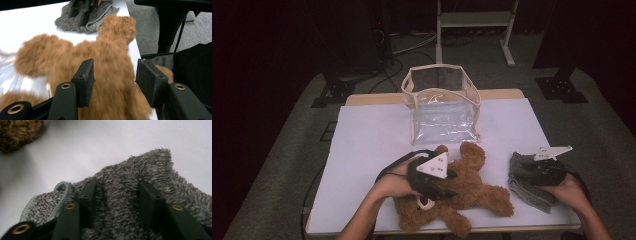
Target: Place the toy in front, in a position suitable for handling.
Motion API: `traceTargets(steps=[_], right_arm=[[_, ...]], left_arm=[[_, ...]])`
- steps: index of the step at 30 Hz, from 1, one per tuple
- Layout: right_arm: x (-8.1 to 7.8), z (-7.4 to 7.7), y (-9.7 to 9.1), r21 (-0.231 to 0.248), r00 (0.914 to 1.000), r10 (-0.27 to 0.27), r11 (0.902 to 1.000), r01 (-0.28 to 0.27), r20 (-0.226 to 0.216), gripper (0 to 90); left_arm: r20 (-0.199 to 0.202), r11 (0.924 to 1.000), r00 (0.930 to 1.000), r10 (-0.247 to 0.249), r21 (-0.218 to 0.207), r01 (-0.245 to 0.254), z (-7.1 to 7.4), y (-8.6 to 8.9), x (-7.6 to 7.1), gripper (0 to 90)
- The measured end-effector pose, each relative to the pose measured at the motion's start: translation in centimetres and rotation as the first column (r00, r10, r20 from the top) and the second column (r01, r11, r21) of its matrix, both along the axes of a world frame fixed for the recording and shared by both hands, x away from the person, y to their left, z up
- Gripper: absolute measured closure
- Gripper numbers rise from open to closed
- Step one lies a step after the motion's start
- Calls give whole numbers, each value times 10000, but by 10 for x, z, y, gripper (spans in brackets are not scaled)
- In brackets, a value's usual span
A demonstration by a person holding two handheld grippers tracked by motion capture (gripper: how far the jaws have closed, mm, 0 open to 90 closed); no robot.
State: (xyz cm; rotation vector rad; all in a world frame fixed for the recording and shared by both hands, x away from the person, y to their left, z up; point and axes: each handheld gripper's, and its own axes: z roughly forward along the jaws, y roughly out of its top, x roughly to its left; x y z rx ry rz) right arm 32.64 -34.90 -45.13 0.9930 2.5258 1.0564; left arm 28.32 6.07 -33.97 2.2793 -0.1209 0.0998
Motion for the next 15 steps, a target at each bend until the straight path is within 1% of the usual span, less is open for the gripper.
traceTargets(steps=[3, 6, 8, 10, 14, 15], right_arm=[[-1, -2, -2, 146, 10000, -12, 9999, 10, 95, 595], [-1, -2, -4, 265, 10000, -63, 9996, 61, 61, 667], [-2, -2, -4, 305, 9999, -103, 9995, 103, 10, 690], [-2, -2, -4, 332, 10000, -79, 9994, 80, -10, 717], [-3, -3, -5, 398, 10000, -67, 9992, 65, 31, 752], [-3, -3, -5, 422, 10000, -61, 9991, 59, 39, 756]], left_arm=[[98, 9993, 9993, 371, 6, -371, -2, 19, -9, 451], [175, 9975, 9974, 704, 24, -705, -5, 35, -18, 431], [161, 9965, 9964, 832, 59, -833, -6, 44, -23, 416], [213, 9941, 9939, 1079, 77, -1080, -8, 53, -27, 409], [215, 9886, 9887, 1483, 225, -1488, -16, 68, -31, 388], [153, 9873, 9875, 1567, 232, -1570, -19, 71, -31, 381]])
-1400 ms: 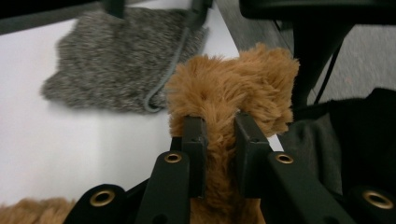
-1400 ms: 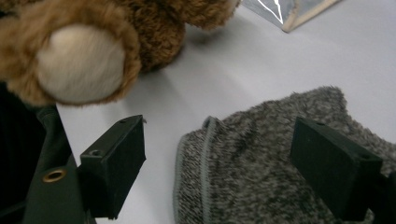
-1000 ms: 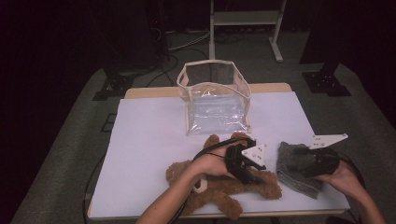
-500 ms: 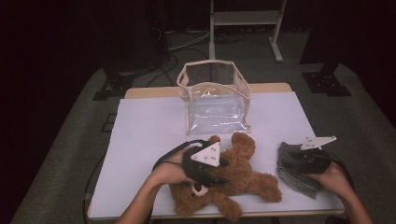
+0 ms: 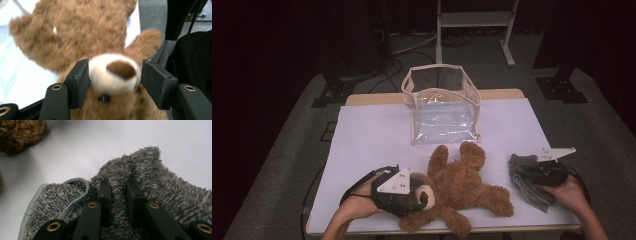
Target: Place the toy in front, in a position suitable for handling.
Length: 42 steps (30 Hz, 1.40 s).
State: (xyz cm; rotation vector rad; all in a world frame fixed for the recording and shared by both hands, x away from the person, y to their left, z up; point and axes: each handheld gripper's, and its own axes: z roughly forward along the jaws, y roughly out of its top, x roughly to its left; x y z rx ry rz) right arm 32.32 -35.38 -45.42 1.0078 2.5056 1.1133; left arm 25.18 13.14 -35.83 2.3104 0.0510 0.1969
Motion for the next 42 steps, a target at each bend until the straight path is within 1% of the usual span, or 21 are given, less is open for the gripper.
traceTargets(steps=[3, 7, 9, 11, 12, 14, 15, 17, 20, 22, 23, 24, 26, 27, 29, 31, 32, 36, 37, 40, 42], right_arm=[[0, 0, -1, 59, 10000, 27, 10000, -27, -41, 773], [-1, 3, 0, 150, 9997, 248, 9996, -248, -28, 789], [-4, 8, 2, 441, 9985, 540, 9976, -539, -11, 790], [-7, 19, 4, 881, 9958, 886, 9920, -904, 236, 790], [-9, 27, 6, 1215, 9931, 1101, 9860, -1143, 409, 790], [-12, 44, 12, 1808, 9834, 1681, 9673, -1778, 678, 790], [-14, 52, 17, 1984, 9756, 2023, 9561, -2157, 859, 790], [-17, 69, 31, 2218, 9531, 2791, 9281, -2991, 1174, 789], [-21, 87, 61, 2153, 9097, 3849, 8855, -4117, 1561, 787], [-24, 92, 83, 1897, 8810, 4426, 8625, -4693, 1672, 786], [-25, 93, 94, 1702, 8682, 4694, 8533, -4929, 1611, 786], [-26, 91, 104, 1484, 8585, 4900, 8474, -5098, 1511, 786], [-24, 83, 118, 867, 8487, 5146, 8463, -5256, 1219, 786], [-23, 77, 122, 587, 8498, 5166, 8498, -5238, 1045, 787], [-20, 65, 124, 717, 8595, 5060, 8569, -5105, 723, 790], [-20, 58, 120, 1025, 8665, 4948, 8604, -4992, 665, 791], [-21, 57, 119, 1075, 8676, 4923, 8610, -4971, 698, 791], [-28, 52, 115, 954, 8741, 4813, 8689, -4856, 660, 791], [-29, 52, 114, 925, 8749, 4797, 8701, -4841, 663, 790], [-31, 50, 111, 932, 8793, 4708, 8745, -4759, 723, 789], [-32, 53, 110, 943, 8803, 4668, 8758, -4734, 843, 789]], left_arm=[[-10, 9997, 9998, 222, 69, -222, -9, 4, -1, 338], [403, 9986, 9983, 418, 298, -430, -15, 1, 3, 327], [349, 9989, 9987, 375, 253, -383, -16, -1, 7, 331], [280, 9991, 9992, 301, 274, -308, -16, -3, 10, 334], [299, 9991, 9993, 215, 371, -226, -15, -4, 11, 334], [321, 9990, 9993, 179, 409, -192, -15, -6, 12, 334], [352, 9990, 9992, 164, 419, -179, -15, -6, 12, 334], [439, 9988, 9990, 121, 474, -142, -14, -7, 12, 335], [490, 9989, 9985, 246, 378, -264, -15, -7, 15, 338], [532, 9989, 9980, 346, 301, -362, -14, -6, 18, 343], [501, 9988, 9979, 404, 256, -418, -14, -5, 20, 345], [528, 9987, 9978, 407, 270, -421, -13, -4, 22, 348], [569, 9983, 9971, 501, 278, -517, -12, -2, 26, 355], [631, 9978, 9964, 558, 325, -579, -10, -1, 28, 360], [735, 9969, 9951, 663, 375, -692, -9, 0, 32, 368], [761, 9961, 9940, 781, 362, -810, -9, 1, 38, 369], [777, 9955, 9934, 849, 352, -879, -9, 1, 41, 367], [899, 9931, 9900, 1091, 332, -1125, -8, -1, 51, 360], [868, 9930, 9900, 1109, 299, -1139, -8, -2, 53, 359], [412, 9958, 9953, 878, 219, -888, -12, -4, 56, 349], [110, 9972, 9972, 743, 40, -744, -18, -6, 56, 352]])
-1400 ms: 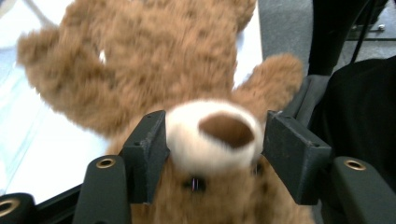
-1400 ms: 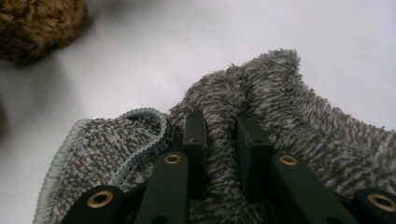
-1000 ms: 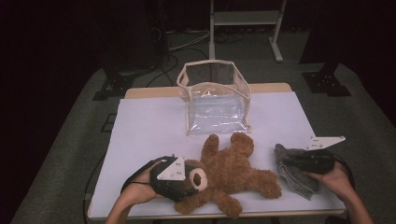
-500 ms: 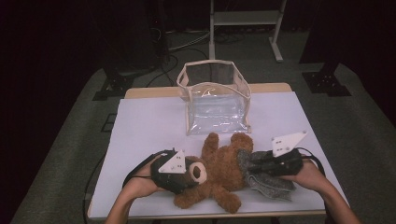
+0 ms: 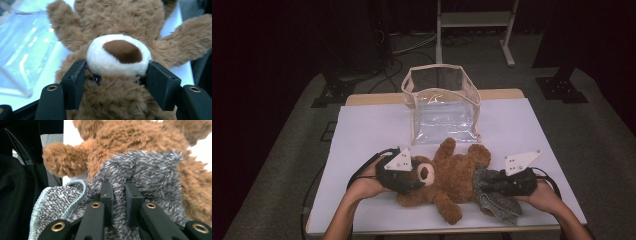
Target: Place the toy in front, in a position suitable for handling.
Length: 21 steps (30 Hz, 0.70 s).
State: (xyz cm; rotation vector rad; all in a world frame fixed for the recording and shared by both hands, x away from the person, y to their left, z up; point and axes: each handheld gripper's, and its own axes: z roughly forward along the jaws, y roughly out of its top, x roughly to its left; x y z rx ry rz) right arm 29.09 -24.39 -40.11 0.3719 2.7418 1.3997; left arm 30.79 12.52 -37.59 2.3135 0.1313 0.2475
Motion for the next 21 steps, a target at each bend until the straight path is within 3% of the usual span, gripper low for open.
traceTargets(steps=[5, 7, 10, 14, 19, 21], right_arm=[[0, 18, 8, 248, 9975, 47, 9997, -65, 706, 790], [0, 24, 16, 357, 9959, 176, 9991, -208, 890, 790], [1, 27, 30, 95, 9925, 437, 9989, -450, 1142, 790], [4, 20, 34, 42, 9937, 476, 9988, -482, 1017, 792], [0, 10, 16, 123, 9978, 109, 9999, -117, 653, 793], [-2, 4, 7, 116, 9990, -101, 9999, 96, 432, 793]], left_arm=[[-129, 9998, 9999, 112, -192, -115, -8, -8, 3, 364], [-77, 9999, 10000, 63, -96, -64, -8, -11, 3, 370], [47, 9999, 10000, -2, 164, 1, -6, -15, 4, 373], [91, 9999, 10000, -28, 169, 27, -5, -16, 6, 371], [-88, 9998, 10000, -32, -207, 30, -7, -12, 6, 370], [-106, 9998, 9999, -91, -164, 90, -7, -11, 6, 369]])
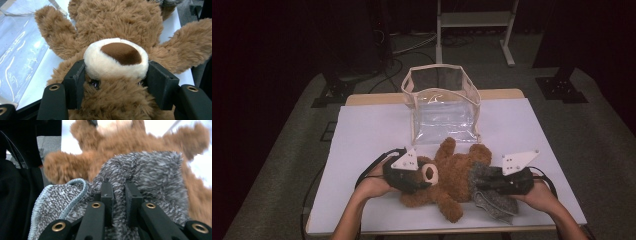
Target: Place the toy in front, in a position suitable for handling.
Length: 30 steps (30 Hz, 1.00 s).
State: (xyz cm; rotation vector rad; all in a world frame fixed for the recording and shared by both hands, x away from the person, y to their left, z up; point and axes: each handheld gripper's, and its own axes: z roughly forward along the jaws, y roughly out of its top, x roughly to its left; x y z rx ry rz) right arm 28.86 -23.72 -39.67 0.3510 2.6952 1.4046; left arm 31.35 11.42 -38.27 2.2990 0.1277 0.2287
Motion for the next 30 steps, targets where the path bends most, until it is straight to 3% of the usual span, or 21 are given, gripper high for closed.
traceTargets(steps=[3, 6, 10, 13, 16, 19, 25, 30], right_arm=[[-4, -6, -13, -37, 9994, -323, 9995, 322, -159, 793], [-7, 0, -16, 70, 9992, -407, 9991, 408, -41, 793], [-3, 22, -1, 342, 9990, -66, 9994, 50, 443, 792], [4, 32, 18, 214, 9961, 283, 9993, -302, 841, 792], [9, 24, 30, -302, 9955, 442, 9987, -418, 835, 793], [8, 13, 23, 79, 9982, 295, 9995, -300, 531, 793], [2, -1, -1, 105, 9997, -239, 9997, 238, 83, 792], [0, 11, 2, 30, 9991, -140, 9999, 139, 410, 791]], left_arm=[[-39, 10000, 10000, -78, -4, 77, 1, 1, -1, 366], [-65, 10000, 10000, -53, -53, 53, 0, 2, -1, 361], [-191, 9998, 9998, -53, -198, 49, 0, 5, 0, 359], [-160, 9998, 9999, -7, -182, 4, 1, 7, -1, 355], [-160, 9997, 9998, 83, -228, -87, 5, 14, -2, 347], [-206, 9989, 9998, 66, -453, -75, 8, 21, -3, 356], [-279, 9992, 9996, -109, -389, 98, 7, 19, -4, 369], [-384, 9991, 9993, -21, -413, 5, 4, 17, -3, 366]])
